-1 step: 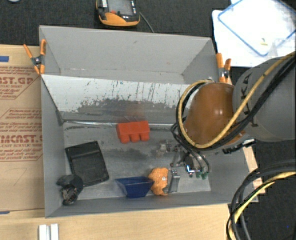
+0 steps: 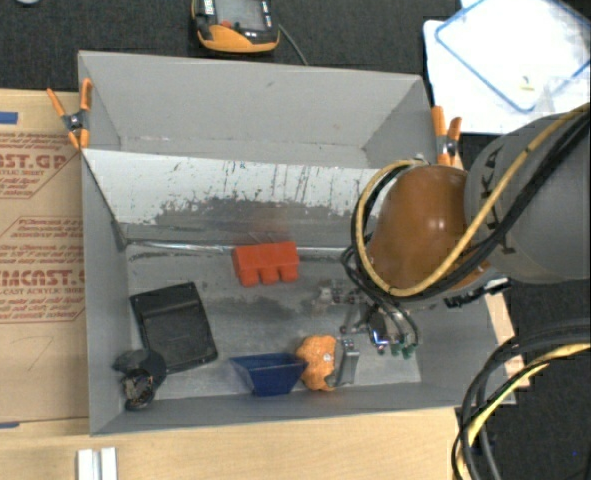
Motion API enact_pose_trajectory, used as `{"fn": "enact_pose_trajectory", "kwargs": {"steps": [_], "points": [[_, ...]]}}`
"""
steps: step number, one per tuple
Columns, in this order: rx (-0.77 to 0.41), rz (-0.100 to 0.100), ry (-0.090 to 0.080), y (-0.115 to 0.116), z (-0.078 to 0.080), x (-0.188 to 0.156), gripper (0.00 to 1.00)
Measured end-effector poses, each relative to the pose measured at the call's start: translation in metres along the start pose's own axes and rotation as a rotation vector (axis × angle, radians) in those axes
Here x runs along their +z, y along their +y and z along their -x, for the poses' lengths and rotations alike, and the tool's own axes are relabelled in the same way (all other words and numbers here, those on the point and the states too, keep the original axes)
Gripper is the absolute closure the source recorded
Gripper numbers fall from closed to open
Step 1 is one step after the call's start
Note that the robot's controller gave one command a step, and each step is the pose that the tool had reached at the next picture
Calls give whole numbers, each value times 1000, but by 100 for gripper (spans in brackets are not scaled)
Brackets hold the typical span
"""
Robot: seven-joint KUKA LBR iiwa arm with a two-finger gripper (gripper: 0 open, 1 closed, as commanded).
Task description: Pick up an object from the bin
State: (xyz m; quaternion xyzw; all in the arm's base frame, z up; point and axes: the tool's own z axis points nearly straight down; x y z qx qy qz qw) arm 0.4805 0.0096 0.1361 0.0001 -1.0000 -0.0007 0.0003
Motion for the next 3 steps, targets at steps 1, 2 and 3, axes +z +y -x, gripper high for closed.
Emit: {"fn": "enact_pose_trajectory", "kwargs": {"steps": [1,2,3], "points": [[24,2,-1,25,8,60,0],[175,2,-5,32,3,58,0],[-11,1,-5,0,11,66,0]]}}
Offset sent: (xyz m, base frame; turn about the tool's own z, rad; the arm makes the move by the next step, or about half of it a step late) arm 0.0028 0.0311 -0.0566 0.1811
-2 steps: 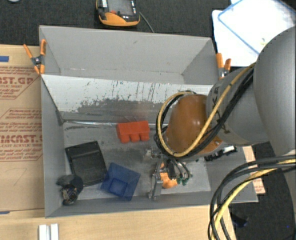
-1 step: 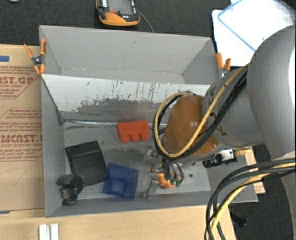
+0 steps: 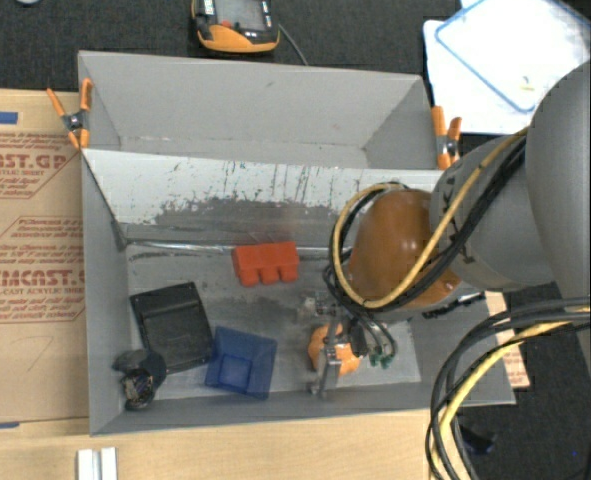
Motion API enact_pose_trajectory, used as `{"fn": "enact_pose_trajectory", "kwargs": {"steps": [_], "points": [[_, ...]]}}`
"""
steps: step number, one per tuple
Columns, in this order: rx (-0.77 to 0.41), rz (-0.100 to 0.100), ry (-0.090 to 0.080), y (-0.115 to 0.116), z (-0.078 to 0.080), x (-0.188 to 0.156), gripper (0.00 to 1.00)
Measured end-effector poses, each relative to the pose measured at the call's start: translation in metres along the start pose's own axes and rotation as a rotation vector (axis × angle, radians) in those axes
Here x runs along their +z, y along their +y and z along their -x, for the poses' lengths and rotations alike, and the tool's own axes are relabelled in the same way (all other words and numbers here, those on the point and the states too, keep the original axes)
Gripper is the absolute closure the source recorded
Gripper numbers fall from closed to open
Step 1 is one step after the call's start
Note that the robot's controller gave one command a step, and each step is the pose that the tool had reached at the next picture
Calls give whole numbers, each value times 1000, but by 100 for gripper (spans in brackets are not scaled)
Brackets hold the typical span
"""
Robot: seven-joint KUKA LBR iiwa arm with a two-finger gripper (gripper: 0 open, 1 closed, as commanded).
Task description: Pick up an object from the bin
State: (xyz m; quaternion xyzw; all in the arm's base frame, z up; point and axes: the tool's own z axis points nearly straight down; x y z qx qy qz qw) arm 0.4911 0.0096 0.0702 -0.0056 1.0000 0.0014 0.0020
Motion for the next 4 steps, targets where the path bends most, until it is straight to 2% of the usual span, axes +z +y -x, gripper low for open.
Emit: {"fn": "enact_pose_trajectory", "kwargs": {"steps": [1,2,3,4], "points": [[65,2,1,9,-2,-2,0],[-3,-1,-1,-27,-6,-24,0],[-2,4,2,-59,6,-21,100],[-2,4,2,-59,6,-21,100]]}}
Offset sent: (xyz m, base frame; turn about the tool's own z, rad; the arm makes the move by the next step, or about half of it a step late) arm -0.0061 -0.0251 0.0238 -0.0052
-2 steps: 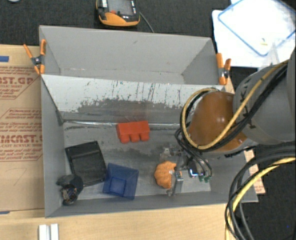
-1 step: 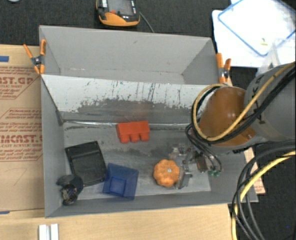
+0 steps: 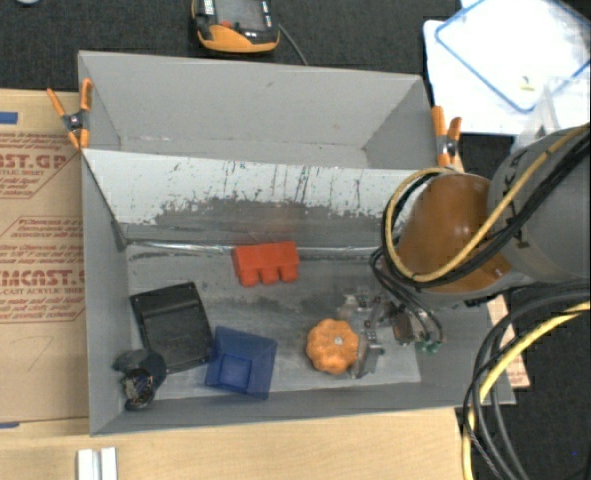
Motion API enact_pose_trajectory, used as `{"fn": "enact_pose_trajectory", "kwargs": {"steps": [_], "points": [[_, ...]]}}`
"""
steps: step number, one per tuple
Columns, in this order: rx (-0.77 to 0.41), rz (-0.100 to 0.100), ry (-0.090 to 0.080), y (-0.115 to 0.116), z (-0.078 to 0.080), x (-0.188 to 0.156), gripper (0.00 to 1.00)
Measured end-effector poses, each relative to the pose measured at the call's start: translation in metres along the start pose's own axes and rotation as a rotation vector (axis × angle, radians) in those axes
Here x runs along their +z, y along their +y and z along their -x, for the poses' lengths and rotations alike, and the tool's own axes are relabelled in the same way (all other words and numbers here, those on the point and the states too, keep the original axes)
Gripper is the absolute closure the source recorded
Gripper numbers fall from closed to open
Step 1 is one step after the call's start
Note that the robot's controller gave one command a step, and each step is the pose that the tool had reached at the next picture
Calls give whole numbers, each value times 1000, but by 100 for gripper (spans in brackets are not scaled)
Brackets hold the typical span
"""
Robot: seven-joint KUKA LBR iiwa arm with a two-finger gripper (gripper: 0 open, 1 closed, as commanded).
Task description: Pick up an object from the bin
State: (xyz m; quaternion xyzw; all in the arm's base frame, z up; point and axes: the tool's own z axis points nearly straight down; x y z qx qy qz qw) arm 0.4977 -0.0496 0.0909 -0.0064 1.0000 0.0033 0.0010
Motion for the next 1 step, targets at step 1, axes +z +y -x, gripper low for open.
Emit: {"fn": "enact_pose_trajectory", "kwargs": {"steps": [1], "points": [[7,-1,-3,5,0,7,100]]}}
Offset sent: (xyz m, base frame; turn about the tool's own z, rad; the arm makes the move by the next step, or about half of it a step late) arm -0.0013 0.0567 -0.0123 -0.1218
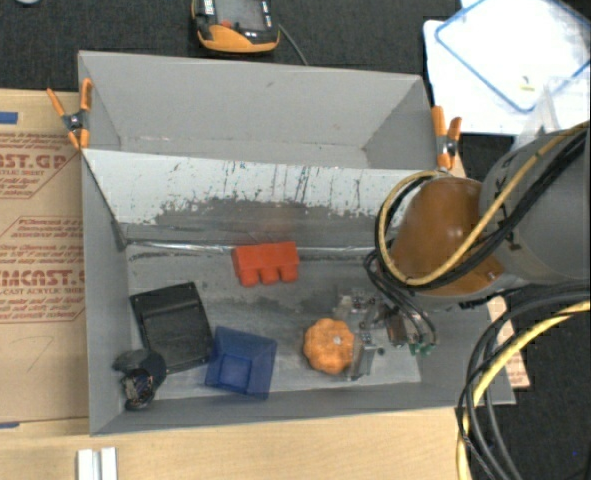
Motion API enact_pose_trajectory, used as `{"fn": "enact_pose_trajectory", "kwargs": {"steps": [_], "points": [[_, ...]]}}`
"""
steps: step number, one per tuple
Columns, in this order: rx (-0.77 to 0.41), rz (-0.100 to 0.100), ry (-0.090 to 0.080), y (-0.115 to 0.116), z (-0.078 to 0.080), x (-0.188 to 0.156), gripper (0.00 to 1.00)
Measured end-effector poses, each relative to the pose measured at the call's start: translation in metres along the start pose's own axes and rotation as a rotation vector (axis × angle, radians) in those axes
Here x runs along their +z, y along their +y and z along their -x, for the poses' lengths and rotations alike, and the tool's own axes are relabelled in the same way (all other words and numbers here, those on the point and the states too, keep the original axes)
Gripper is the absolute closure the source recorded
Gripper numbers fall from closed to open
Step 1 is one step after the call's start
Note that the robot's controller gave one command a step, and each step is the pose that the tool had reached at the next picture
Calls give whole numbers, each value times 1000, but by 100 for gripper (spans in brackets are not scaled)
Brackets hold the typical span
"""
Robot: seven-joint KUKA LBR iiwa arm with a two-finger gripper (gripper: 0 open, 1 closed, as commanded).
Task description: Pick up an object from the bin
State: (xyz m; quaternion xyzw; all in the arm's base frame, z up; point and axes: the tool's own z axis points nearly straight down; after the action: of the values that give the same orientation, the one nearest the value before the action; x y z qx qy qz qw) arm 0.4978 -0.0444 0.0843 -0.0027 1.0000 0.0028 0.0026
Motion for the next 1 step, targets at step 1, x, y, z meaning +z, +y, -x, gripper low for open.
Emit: {"fn": "enact_pose_trajectory", "kwargs": {"steps": [1], "points": [[-132,0,-5,53,1,3,100]]}}
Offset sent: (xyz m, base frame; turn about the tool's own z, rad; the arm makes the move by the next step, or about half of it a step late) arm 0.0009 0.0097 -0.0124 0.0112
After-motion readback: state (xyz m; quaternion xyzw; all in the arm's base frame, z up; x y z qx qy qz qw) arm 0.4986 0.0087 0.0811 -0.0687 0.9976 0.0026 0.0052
